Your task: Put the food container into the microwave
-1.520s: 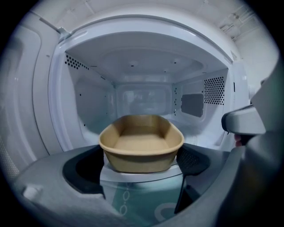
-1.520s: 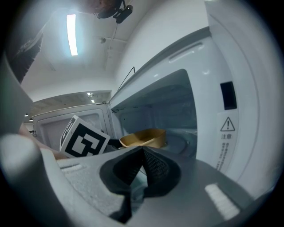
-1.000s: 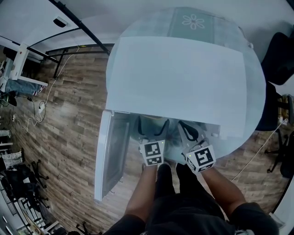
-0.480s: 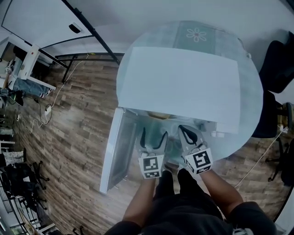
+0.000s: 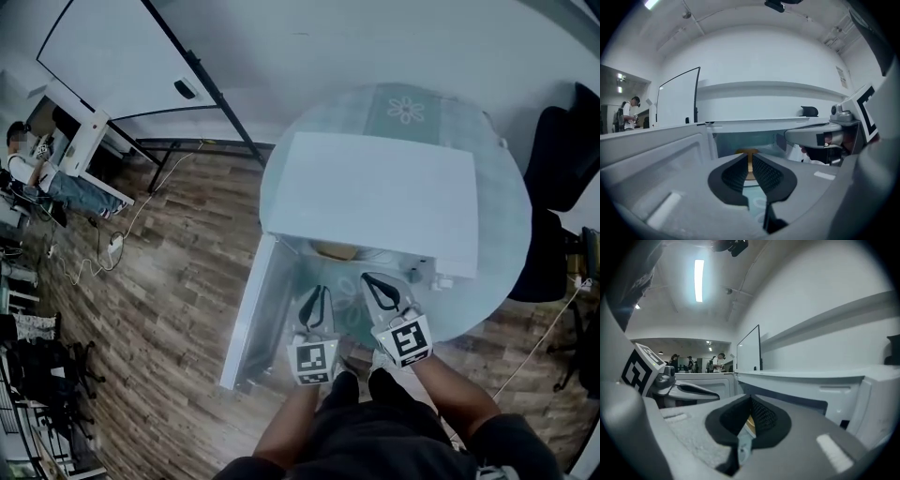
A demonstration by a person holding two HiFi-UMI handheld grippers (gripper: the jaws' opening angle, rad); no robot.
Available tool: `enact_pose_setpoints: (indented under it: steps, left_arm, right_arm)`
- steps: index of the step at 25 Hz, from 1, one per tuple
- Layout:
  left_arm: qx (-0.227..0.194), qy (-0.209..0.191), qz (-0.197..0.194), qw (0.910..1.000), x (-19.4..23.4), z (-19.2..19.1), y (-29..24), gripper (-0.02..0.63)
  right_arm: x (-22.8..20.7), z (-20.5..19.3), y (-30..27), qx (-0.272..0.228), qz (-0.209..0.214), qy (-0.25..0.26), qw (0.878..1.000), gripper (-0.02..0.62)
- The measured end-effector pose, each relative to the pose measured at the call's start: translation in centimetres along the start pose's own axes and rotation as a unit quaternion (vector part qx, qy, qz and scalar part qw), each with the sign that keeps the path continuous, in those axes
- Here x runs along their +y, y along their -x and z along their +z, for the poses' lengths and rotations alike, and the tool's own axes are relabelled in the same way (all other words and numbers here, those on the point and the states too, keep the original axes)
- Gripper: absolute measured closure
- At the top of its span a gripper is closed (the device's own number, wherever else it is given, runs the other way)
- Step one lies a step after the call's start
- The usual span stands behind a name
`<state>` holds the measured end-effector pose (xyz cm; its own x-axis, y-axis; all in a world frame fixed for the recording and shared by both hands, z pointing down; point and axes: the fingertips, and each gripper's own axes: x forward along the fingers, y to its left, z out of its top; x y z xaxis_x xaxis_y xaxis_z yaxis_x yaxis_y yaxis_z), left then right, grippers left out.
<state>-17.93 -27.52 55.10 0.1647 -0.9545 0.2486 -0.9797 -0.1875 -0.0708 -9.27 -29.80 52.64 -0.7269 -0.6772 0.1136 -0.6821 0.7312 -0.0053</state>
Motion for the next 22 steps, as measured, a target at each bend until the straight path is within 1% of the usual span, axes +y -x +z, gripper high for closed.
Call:
enact_pose_setpoints:
  steps: [1, 2, 8, 12, 17, 22]
  left_arm:
    - [0.000, -0.001, 0.001, 1.0000, 0.0, 0.2, 0.3, 0.589]
    - [0.000, -0.001, 0.000, 1.0000, 0.0, 0.4, 0.5, 0.600]
    - [0.003, -0.005, -0.011, 0.9999, -0.4, 1.2, 1.3, 0.601]
    - [-0.001, -0.012, -0.016, 0.9998, -0.4, 2.1, 1.9, 0.601]
    - [-0.007, -0.018, -0.024, 0.9995, -0.3, 3.5, 2.4, 0.601]
    - [-0.017, -0.017, -0.043, 0.9988, -0.3, 4.8, 2.6, 0.600]
  right_arm:
    - [0.1, 0.3, 0.1, -0.003, -0.001, 0.002, 1.000, 0.598]
    - [0.2, 0.6, 0.2, -0.004, -0.002, 0.001, 1.000, 0.598]
    - [1.2, 1.3, 0.7, 0.002, 0.004, -0.007, 1.000, 0.598]
    - [0.6, 2.3, 1.1, -0.004, 0.002, -0.009, 1.000, 0.598]
    - [0.2, 4.0, 1.5, -0.008, -0.005, 0.018, 1.000, 0.598]
    - [0.8, 5.8, 1.9, -0.021, -0.011, 0.014, 1.000, 0.598]
